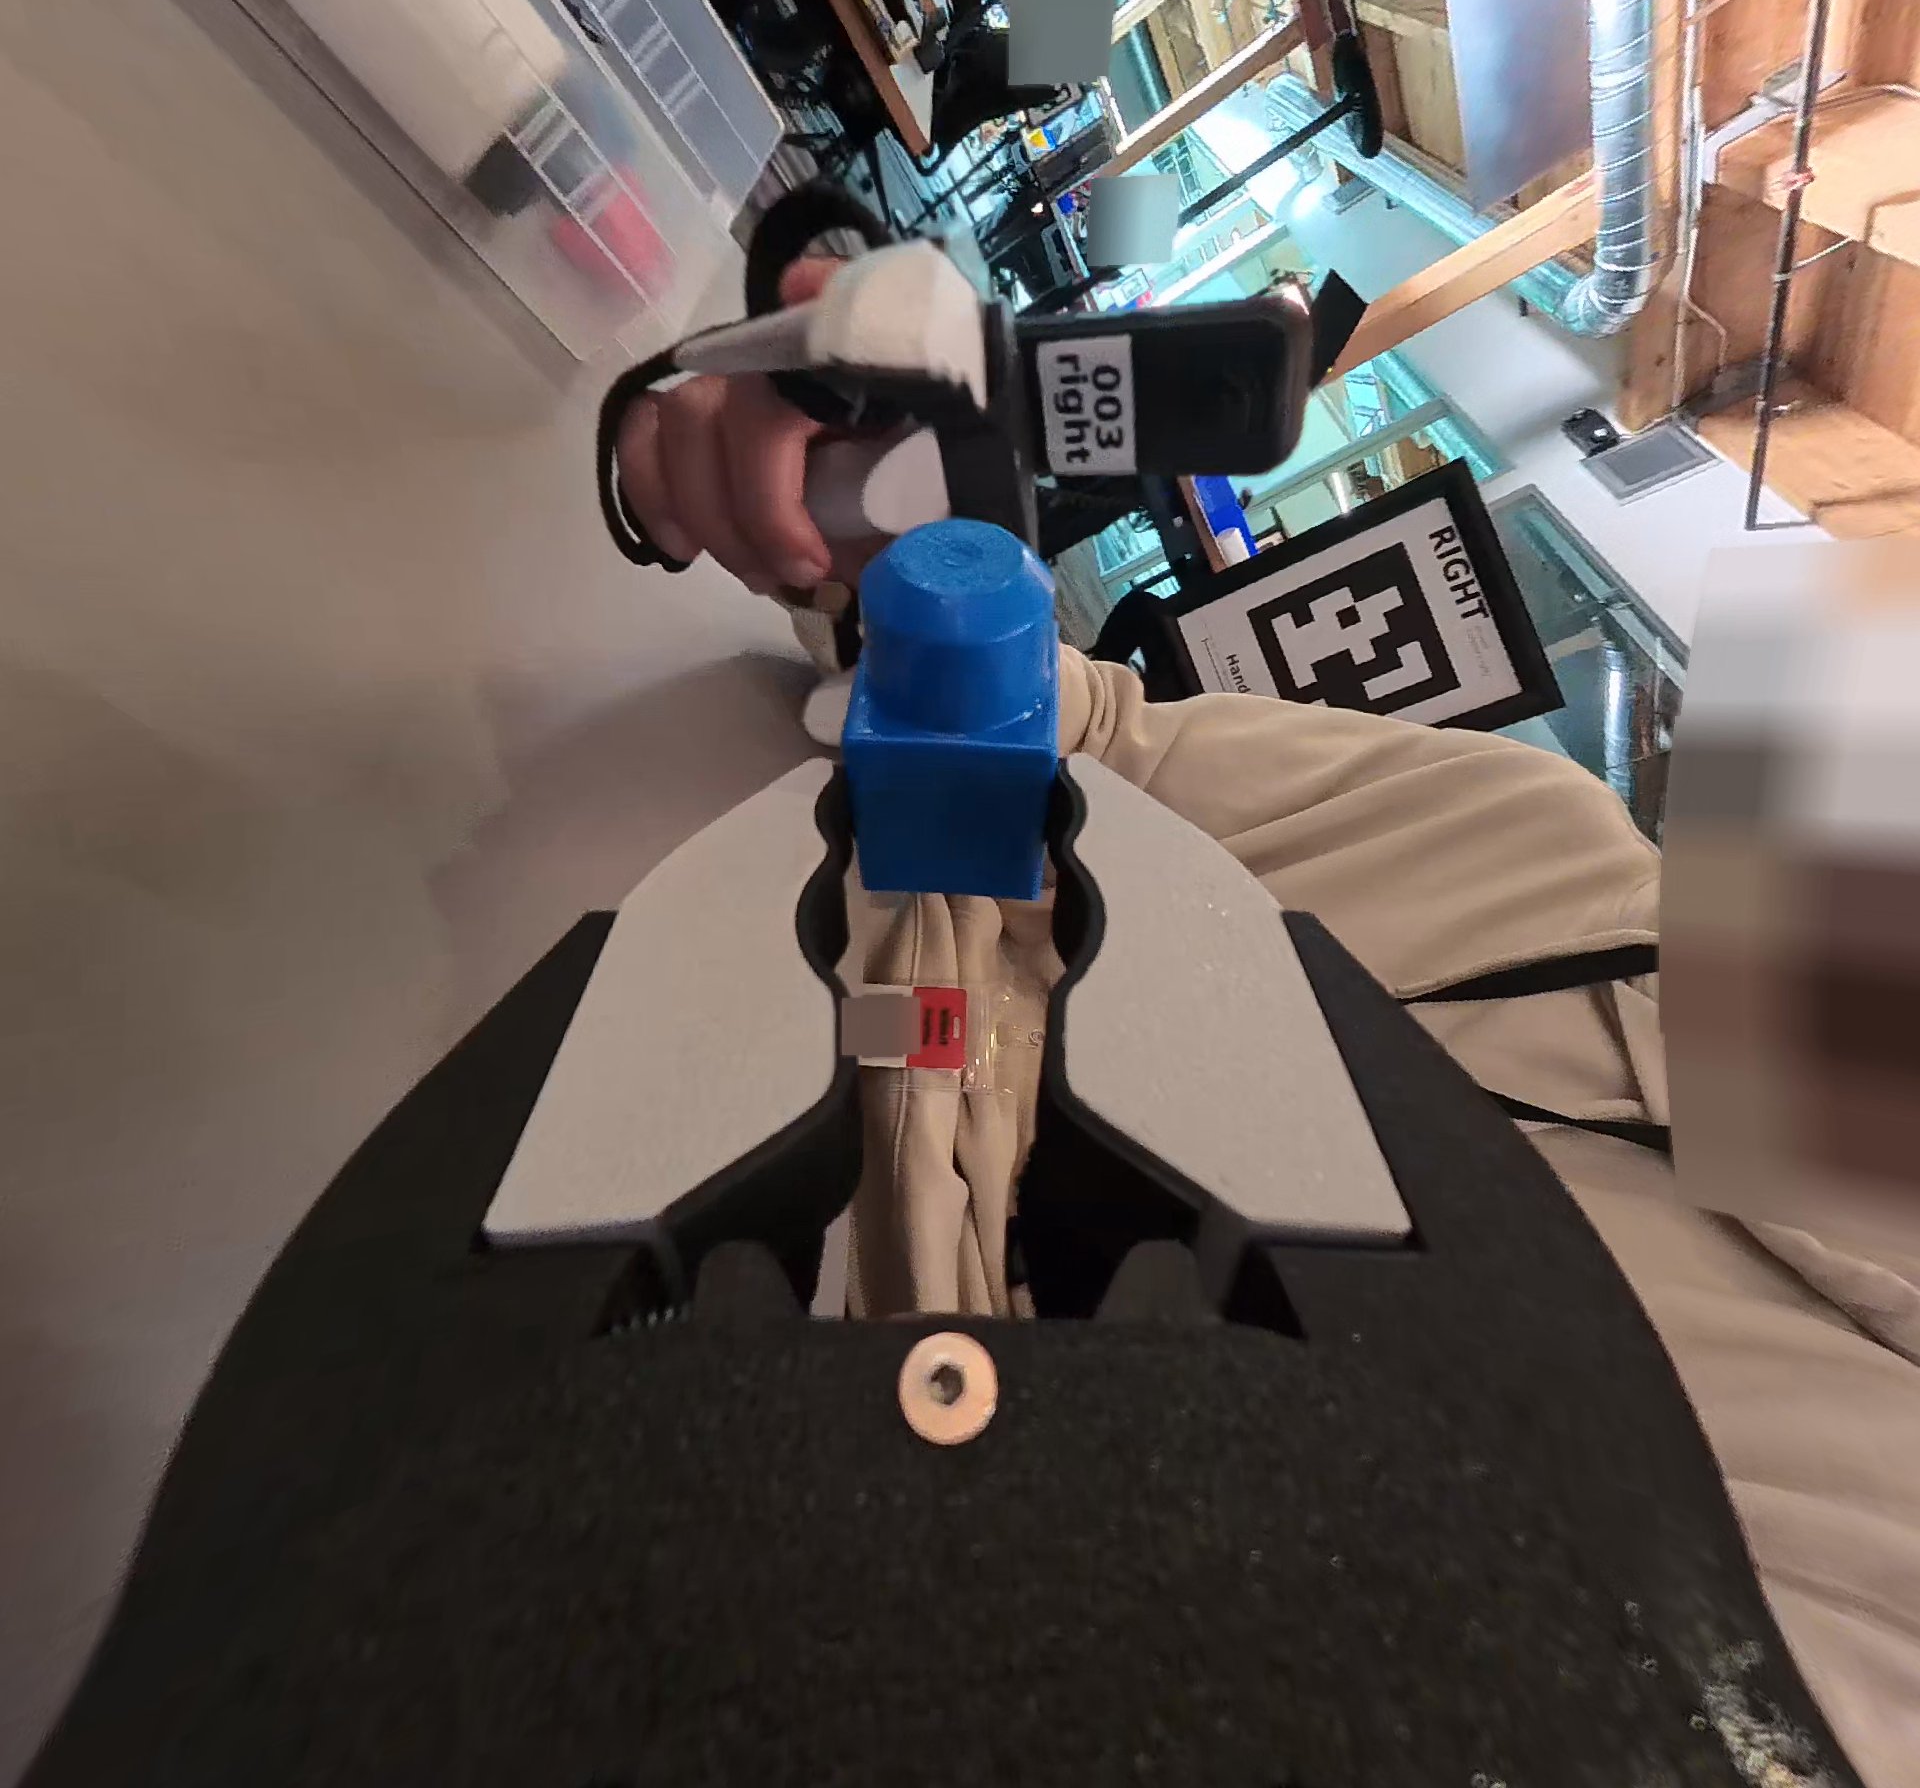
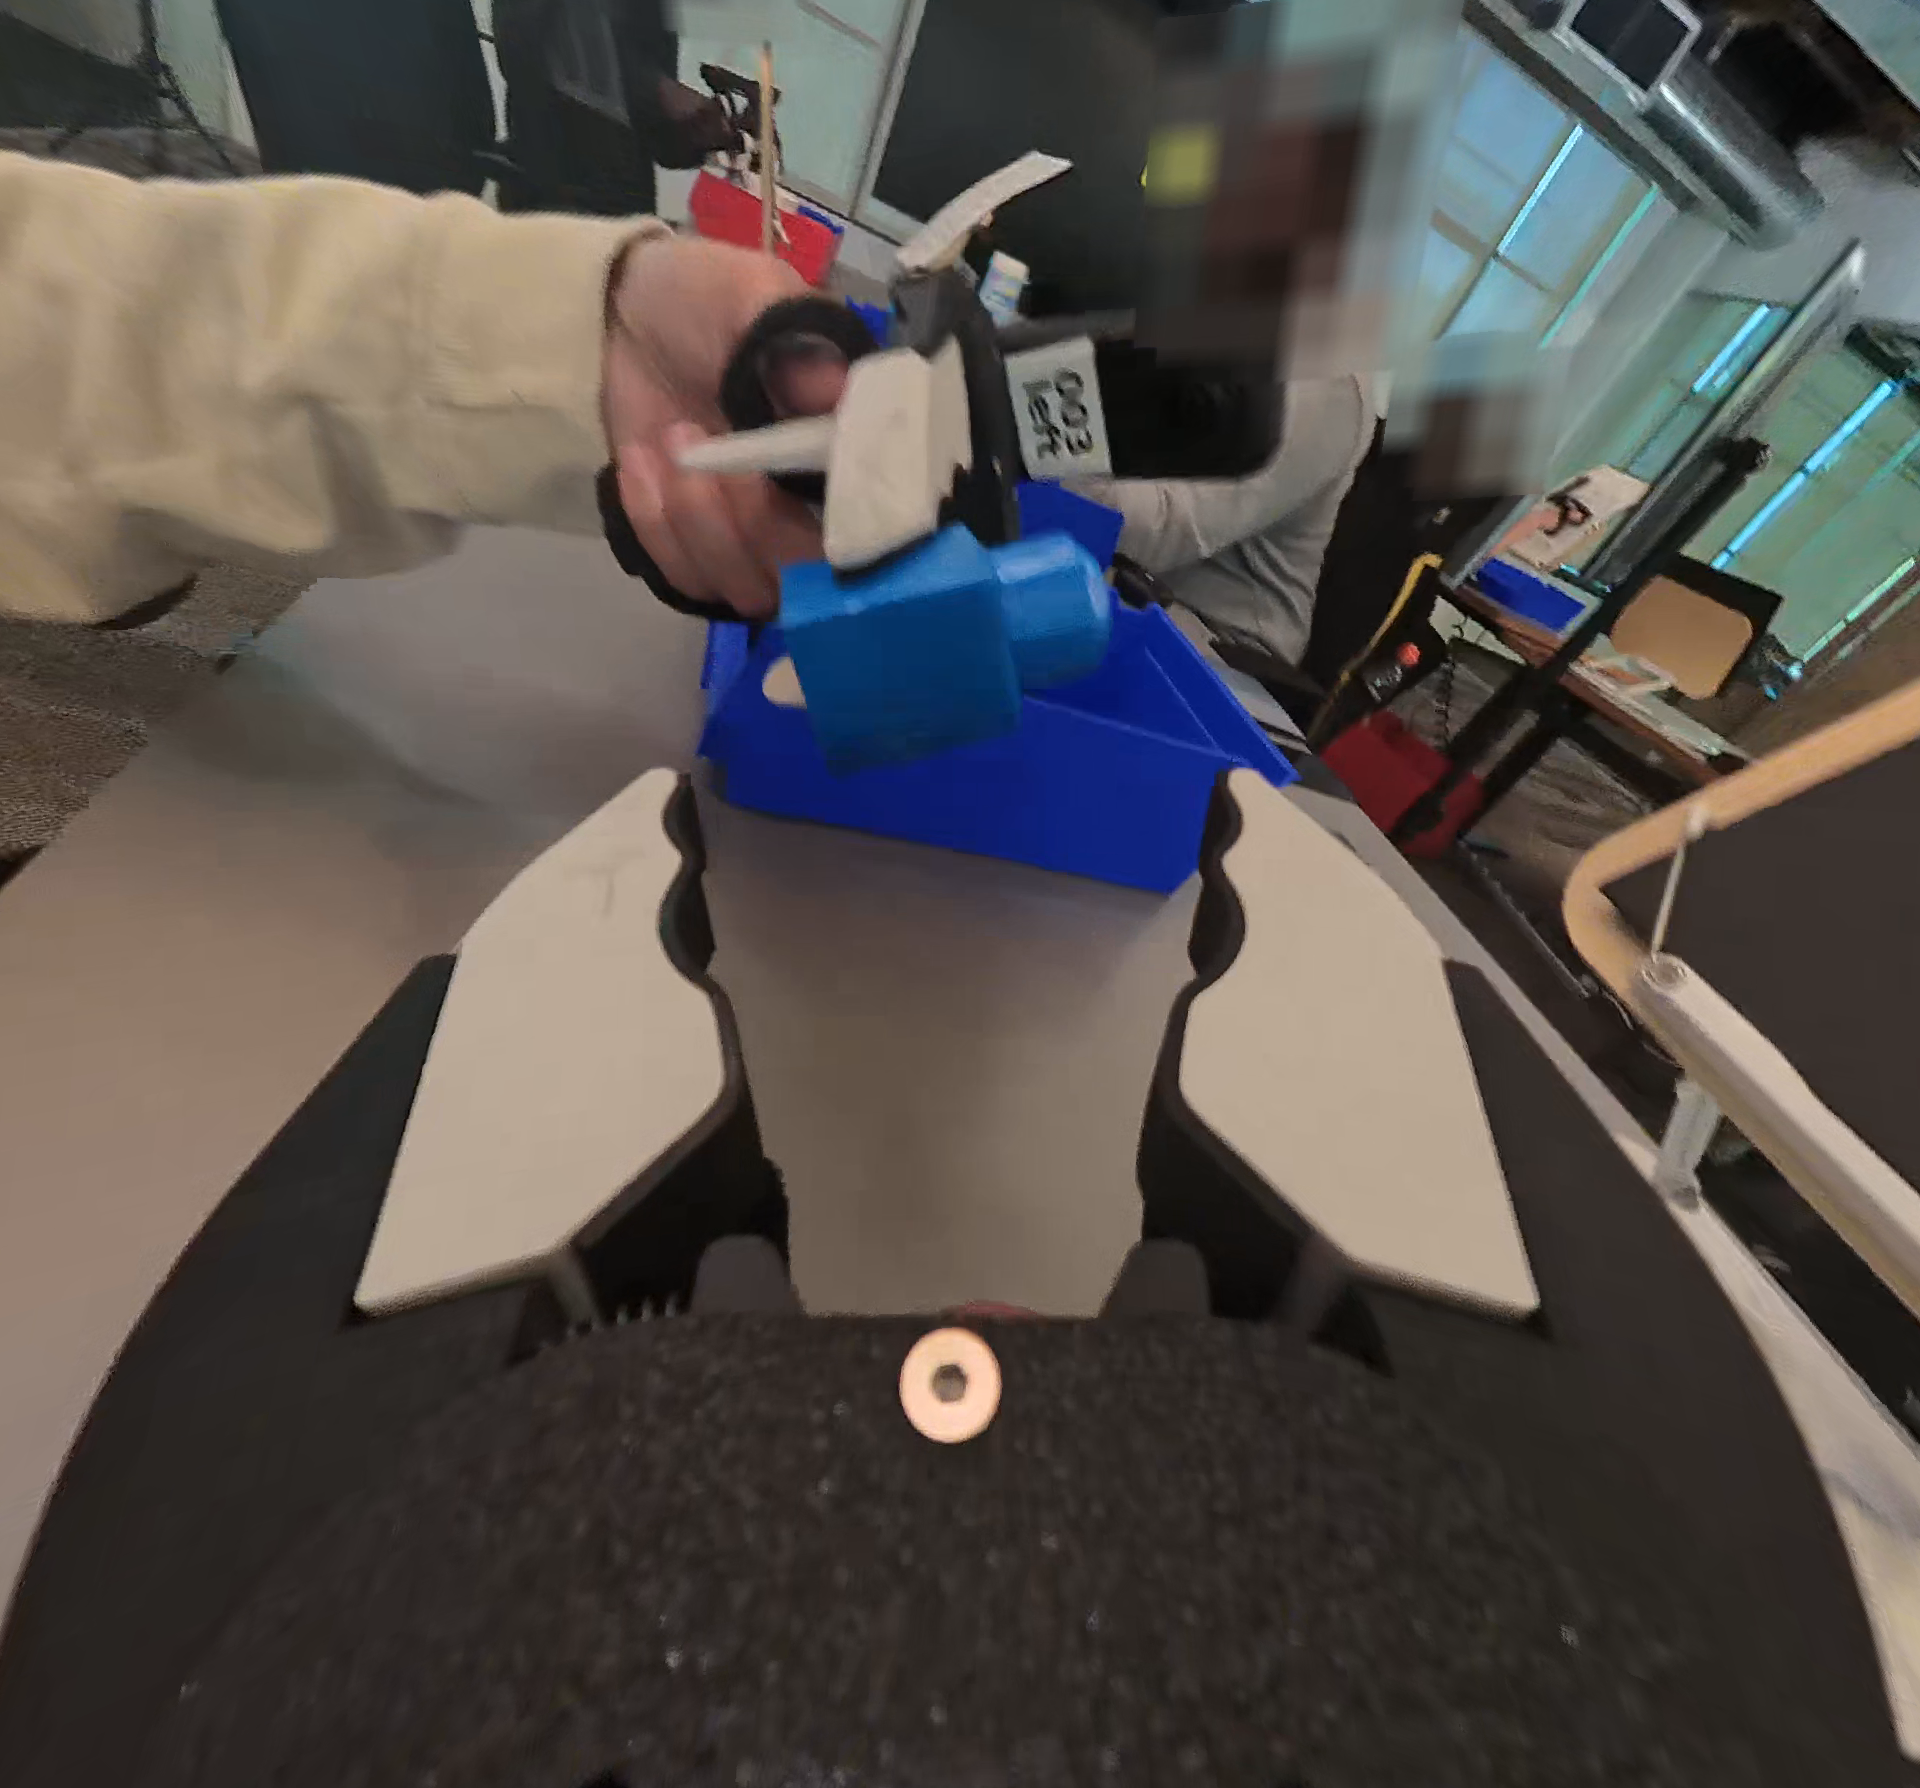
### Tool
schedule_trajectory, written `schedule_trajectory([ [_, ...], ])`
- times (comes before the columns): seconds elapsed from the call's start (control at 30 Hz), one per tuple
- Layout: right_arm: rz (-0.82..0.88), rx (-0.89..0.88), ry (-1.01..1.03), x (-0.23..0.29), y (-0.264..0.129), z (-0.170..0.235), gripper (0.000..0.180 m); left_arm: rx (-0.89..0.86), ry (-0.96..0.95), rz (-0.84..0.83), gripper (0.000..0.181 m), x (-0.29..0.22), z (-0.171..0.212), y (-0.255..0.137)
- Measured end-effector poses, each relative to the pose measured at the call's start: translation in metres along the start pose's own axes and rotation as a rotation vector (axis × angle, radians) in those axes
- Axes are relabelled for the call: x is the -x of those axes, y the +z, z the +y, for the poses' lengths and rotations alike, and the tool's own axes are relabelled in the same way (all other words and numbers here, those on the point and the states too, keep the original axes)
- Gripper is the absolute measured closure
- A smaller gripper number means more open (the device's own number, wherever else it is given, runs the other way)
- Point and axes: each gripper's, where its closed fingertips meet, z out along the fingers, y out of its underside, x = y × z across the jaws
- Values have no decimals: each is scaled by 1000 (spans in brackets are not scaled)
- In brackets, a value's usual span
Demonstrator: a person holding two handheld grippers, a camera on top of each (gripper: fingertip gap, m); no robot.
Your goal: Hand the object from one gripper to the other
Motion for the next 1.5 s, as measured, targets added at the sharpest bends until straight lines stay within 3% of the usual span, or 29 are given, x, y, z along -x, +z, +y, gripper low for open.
schedule_trajectory([
  [0.2, 0, 8, -81, 12, 12, -11, 92, 32, -25, 76, 145, -3, 7, 11],
  [0.3, 7, 10, -134, 12, 9, -13, 117, 57, -25, 66, 145, -2, 10, 18],
  [0.47, 14, 103, -156, 5, 5, -7, 118, 20, -56, 6, 138, 6, 4, 20],
  [0.6, 114, 185, -149, -19, -12, -5, 118, -295, 53, -246, 132, 13, -21, -6],
  [0.7, 200, 256, -138, -41, -30, 3, 118, -458, 211, -540, 131, 35, 0, -25],
  [0.83, 264, 326, -162, -62, -50, 19, 118, -408, 411, -902, 130, 81, 54, -26],
  [0.97, 334, 364, -105, -87, -73, 23, 117, -365, 465, -974, 121, 82, 54, -28],
  [1.1, 538, 425, 11, -136, -138, 18, 117, -329, 421, -1016, 124, 92, 65, -32],
  [1.23, 875, 704, 257, -175, -264, 41, 117, -320, 412, -996, 127, 91, 68, -29],
  [1.33, 1005, 880, 509, -168, -340, 78, 117, -285, 387, -974, 128, 96, 72, -21],
  [1.43, 1053, 1053, 818, -141, -388, 128, 117, -260, 401, -954, 128, 96, 71, -11],
  [1.5, 1019, 1197, 916, -119, -408, 155, 118, -236, 426, -972, 128, 97, 71, -8],
])
